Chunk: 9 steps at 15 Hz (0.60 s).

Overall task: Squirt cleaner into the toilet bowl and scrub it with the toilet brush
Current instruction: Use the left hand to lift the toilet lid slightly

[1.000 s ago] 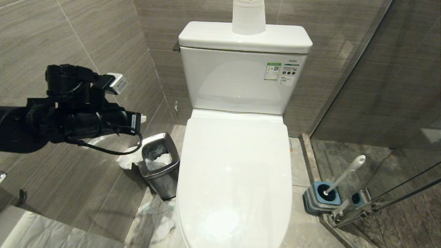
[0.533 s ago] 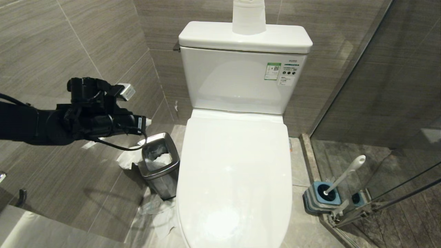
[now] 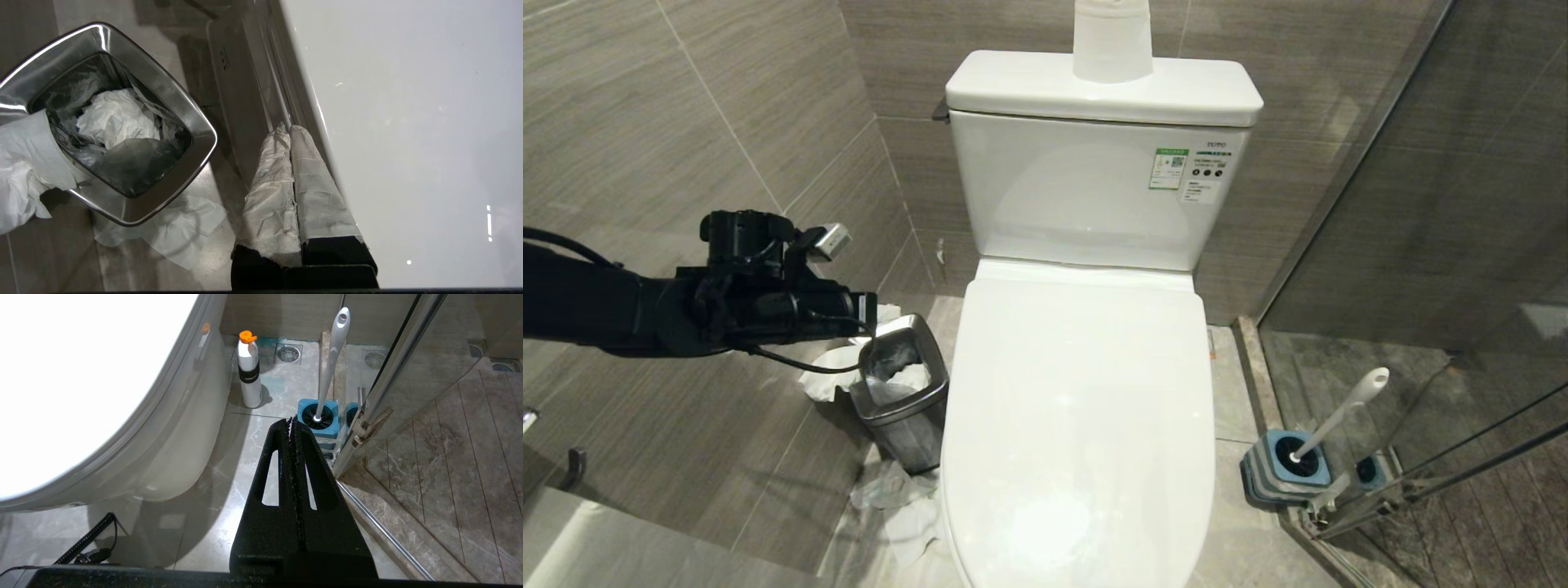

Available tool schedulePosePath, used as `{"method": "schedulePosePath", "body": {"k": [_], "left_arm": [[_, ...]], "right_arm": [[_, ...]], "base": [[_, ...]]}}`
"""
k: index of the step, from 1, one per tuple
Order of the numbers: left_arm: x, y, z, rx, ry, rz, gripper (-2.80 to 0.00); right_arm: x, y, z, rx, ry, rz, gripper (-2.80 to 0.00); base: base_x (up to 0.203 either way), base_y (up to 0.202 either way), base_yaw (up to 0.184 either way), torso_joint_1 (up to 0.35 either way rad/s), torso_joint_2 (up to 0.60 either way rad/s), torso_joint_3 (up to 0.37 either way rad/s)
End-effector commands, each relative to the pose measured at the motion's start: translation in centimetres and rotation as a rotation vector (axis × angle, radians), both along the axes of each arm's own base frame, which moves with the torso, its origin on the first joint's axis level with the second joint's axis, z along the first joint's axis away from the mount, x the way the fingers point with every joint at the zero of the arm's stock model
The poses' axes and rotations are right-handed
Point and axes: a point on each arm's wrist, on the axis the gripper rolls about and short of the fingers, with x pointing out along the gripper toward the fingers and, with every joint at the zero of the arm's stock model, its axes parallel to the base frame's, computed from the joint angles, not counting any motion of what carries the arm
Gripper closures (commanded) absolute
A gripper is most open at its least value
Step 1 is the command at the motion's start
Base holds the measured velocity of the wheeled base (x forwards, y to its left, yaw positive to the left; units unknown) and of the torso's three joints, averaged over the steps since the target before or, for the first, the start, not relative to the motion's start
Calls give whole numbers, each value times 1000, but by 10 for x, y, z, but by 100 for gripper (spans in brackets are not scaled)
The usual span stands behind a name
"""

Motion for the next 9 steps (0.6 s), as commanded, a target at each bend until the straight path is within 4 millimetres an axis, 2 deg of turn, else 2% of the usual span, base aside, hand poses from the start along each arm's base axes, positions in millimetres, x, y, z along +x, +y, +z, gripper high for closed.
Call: {"method": "schedulePosePath", "body": {"k": [1,5,9], "left_arm": [[-2,18,-12,-38,45,-14,0],[-2,38,-34,-154,126,-97,0],[-11,33,-45,-257,198,-191,0]], "right_arm": [[0,0,0,0,1,0,0],[0,0,0,0,1,0,0],[0,0,0,0,1,0,0]], "base": [[0,0,0,0,0,0],[0,0,0,0,0,0],[0,0,0,0,0,0]]}}
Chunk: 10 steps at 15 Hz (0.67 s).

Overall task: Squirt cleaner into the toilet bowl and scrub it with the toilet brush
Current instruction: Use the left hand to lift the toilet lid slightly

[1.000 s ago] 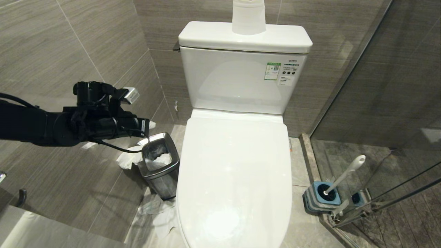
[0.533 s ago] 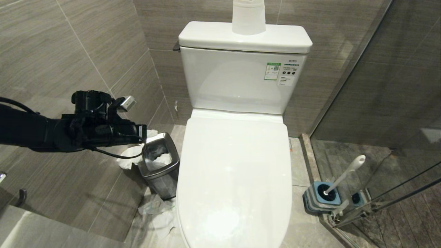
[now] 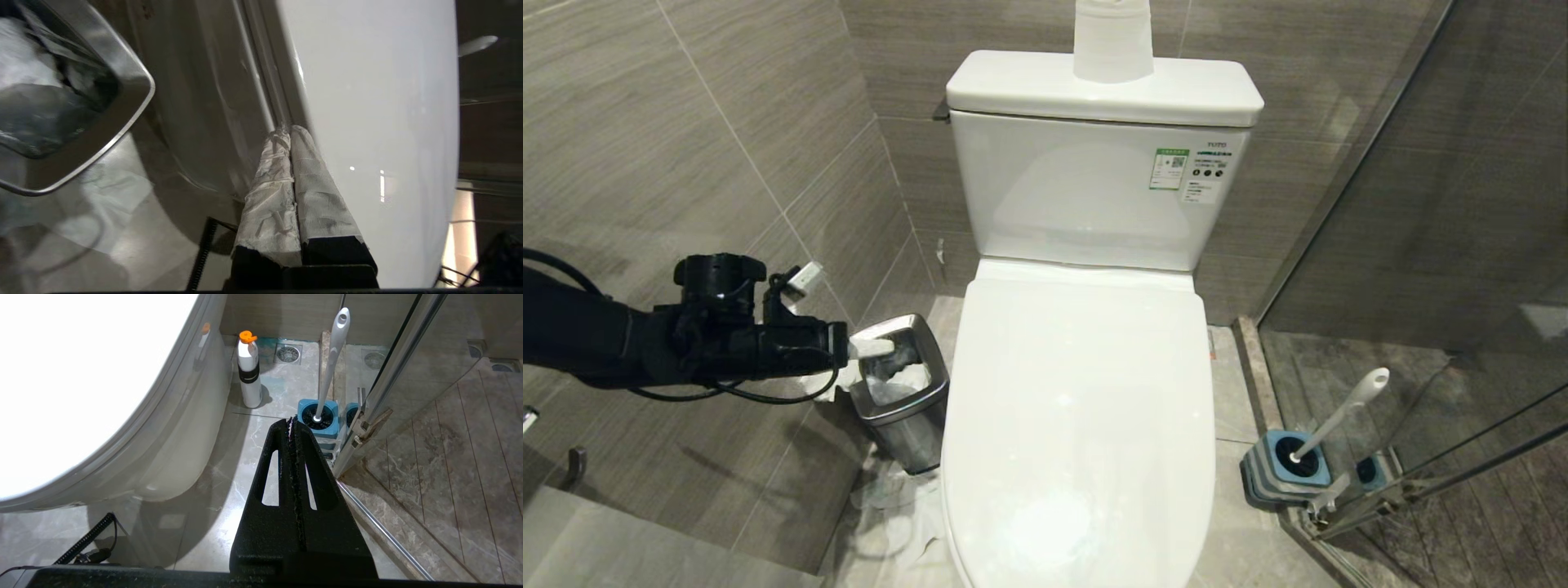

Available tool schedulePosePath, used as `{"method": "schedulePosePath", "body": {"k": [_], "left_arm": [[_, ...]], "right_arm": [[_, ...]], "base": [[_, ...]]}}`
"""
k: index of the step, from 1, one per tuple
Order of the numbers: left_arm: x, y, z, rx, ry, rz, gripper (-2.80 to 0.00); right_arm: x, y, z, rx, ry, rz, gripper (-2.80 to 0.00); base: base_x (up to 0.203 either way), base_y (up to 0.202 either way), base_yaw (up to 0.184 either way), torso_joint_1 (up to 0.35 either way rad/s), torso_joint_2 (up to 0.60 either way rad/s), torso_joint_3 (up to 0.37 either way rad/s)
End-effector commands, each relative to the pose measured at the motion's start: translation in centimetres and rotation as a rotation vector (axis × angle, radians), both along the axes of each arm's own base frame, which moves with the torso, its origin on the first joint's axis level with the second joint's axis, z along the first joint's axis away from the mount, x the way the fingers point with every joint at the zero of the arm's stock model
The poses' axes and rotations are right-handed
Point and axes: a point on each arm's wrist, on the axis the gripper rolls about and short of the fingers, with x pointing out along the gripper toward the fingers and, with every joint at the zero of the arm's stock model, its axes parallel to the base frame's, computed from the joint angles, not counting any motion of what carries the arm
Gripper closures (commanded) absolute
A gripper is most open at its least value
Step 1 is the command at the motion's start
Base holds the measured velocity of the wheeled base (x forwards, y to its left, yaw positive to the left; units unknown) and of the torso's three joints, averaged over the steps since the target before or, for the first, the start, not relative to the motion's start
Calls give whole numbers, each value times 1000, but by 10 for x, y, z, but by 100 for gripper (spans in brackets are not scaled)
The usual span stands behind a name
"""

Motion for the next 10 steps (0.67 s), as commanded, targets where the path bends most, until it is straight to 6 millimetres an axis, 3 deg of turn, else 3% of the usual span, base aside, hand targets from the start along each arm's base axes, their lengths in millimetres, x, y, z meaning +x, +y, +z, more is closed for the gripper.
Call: {"method": "schedulePosePath", "body": {"k": [1,5,10], "left_arm": [[-11,-4,-5,-47,45,-41,0],[-45,-9,-8,-163,171,-83,0],[-46,1,-21,-241,222,-109,0]], "right_arm": [[0,0,0,0,1,0,0],[0,0,0,0,1,0,0],[0,0,0,1,1,0,0]], "base": [[0,0,0,0,0,0],[0,0,0,0,0,0],[0,0,0,0,0,0]]}}
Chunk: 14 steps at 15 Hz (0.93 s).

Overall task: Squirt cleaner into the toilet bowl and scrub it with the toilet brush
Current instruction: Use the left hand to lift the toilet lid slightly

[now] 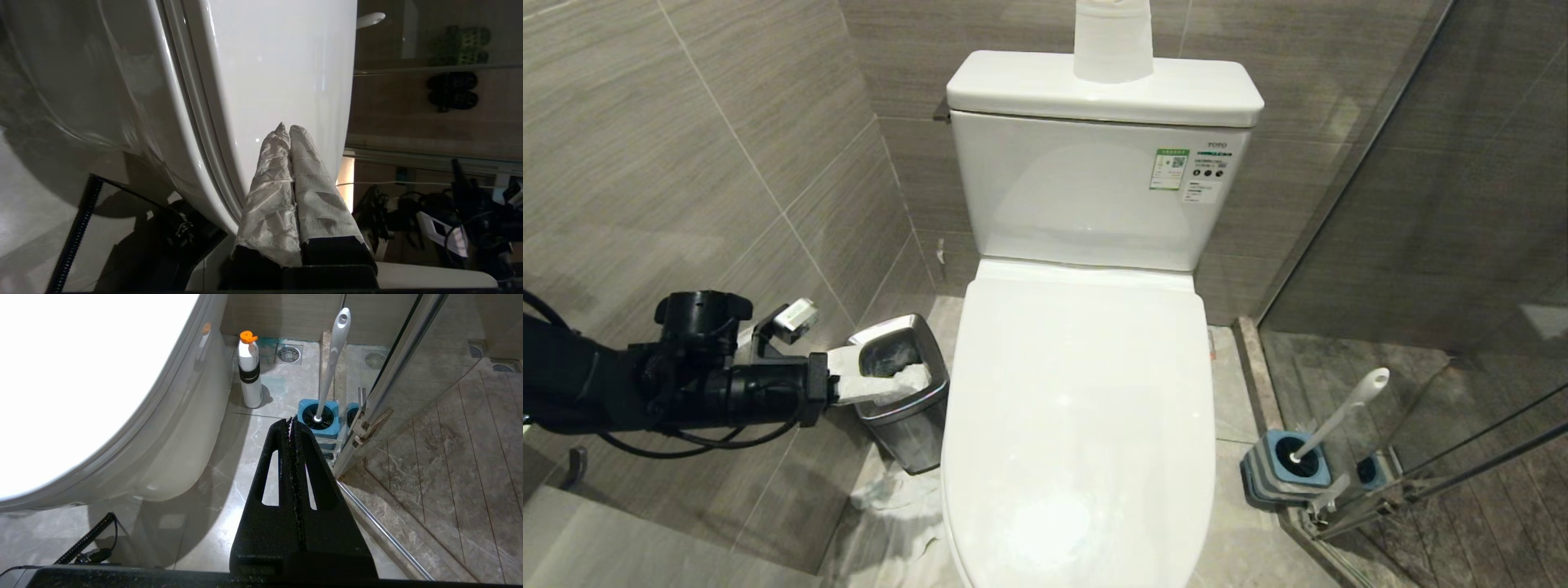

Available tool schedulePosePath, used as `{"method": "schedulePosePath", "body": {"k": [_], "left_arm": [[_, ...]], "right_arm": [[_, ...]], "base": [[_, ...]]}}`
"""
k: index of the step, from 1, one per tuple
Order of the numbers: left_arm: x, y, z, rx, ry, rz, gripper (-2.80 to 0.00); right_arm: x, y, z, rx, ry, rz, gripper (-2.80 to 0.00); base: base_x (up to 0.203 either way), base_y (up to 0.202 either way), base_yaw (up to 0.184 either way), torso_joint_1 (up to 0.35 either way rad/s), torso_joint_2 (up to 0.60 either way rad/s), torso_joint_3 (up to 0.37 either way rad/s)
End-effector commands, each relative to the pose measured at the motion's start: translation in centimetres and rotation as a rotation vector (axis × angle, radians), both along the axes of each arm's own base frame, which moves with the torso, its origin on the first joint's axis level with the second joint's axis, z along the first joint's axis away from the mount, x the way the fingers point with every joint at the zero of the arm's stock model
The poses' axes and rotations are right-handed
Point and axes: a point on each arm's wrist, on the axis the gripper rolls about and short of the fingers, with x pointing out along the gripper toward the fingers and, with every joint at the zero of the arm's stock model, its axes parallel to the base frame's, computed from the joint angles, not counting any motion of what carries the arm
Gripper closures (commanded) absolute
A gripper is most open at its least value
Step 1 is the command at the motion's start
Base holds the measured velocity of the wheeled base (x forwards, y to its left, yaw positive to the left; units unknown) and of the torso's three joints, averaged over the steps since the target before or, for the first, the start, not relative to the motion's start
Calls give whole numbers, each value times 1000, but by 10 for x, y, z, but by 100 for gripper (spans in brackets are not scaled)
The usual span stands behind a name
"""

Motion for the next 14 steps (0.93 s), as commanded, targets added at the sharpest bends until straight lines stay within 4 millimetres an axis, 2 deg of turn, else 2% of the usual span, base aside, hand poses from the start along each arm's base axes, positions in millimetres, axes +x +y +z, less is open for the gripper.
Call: {"method": "schedulePosePath", "body": {"k": [1,5,14], "left_arm": [[2,3,-10,-22,-16,-15,0],[-13,-1,-34,-62,0,-61,0],[-5,-1,-65,-61,-17,-62,0]], "right_arm": [[0,0,0,0,1,0,0],[0,0,0,0,1,0,0],[0,0,0,0,1,0,0]], "base": [[0,0,0,0,0,0],[0,0,0,0,0,0],[0,0,0,0,0,0]]}}
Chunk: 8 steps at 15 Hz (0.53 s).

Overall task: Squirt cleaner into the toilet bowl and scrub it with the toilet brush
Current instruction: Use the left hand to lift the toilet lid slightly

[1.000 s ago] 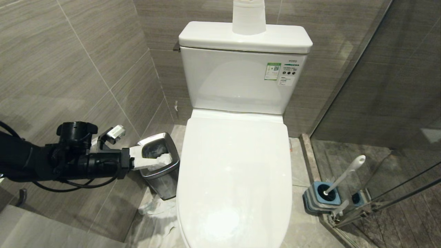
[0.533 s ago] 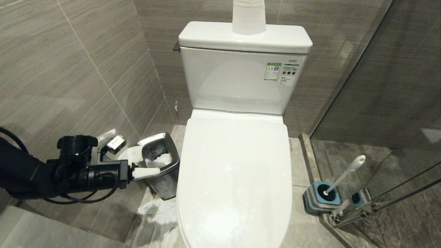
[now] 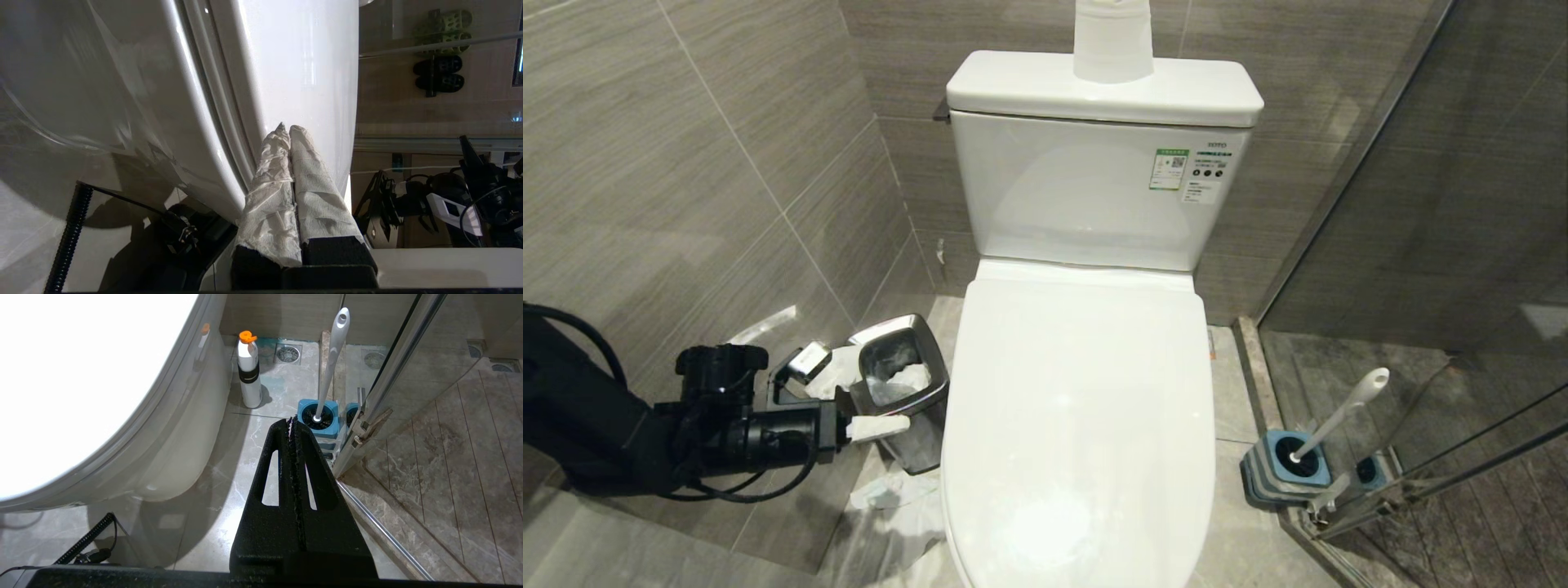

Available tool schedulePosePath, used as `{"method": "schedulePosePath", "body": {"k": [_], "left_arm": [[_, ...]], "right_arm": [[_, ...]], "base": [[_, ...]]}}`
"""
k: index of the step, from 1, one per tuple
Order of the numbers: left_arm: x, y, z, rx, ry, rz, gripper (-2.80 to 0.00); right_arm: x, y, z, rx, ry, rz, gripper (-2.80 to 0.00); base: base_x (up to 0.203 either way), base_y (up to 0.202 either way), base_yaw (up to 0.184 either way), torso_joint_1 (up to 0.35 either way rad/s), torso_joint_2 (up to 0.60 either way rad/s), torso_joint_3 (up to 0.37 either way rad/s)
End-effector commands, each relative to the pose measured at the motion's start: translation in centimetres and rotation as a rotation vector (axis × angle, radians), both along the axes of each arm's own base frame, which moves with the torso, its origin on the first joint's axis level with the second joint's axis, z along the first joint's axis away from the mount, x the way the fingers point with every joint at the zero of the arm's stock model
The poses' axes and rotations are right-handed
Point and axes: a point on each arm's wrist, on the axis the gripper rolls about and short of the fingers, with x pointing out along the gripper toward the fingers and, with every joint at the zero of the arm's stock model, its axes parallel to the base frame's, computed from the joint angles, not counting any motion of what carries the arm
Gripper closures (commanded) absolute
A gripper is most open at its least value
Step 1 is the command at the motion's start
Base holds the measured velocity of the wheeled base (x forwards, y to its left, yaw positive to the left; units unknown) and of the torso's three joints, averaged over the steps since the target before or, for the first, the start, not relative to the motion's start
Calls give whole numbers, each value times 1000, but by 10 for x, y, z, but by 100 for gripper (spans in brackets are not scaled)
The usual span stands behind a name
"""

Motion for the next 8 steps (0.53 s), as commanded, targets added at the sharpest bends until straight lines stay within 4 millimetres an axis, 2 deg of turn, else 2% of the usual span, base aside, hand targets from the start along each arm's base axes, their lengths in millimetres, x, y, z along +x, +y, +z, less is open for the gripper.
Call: {"method": "schedulePosePath", "body": {"k": [1,3,4,8], "left_arm": [[-1,1,-12,-3,32,1,0],[-6,1,-16,-2,44,1,0],[-7,0,-17,-1,39,1,-280],[-15,1,-13,-13,41,-3,-280]], "right_arm": [[0,0,0,2,0,0,0],[0,0,0,0,1,0,0],[0,0,0,0,-1,0,0],[0,0,0,0,0,0,0]], "base": [[0,0,0,0,0,0],[0,0,0,0,0,0],[0,0,0,0,0,0],[0,0,0,0,0,0]]}}
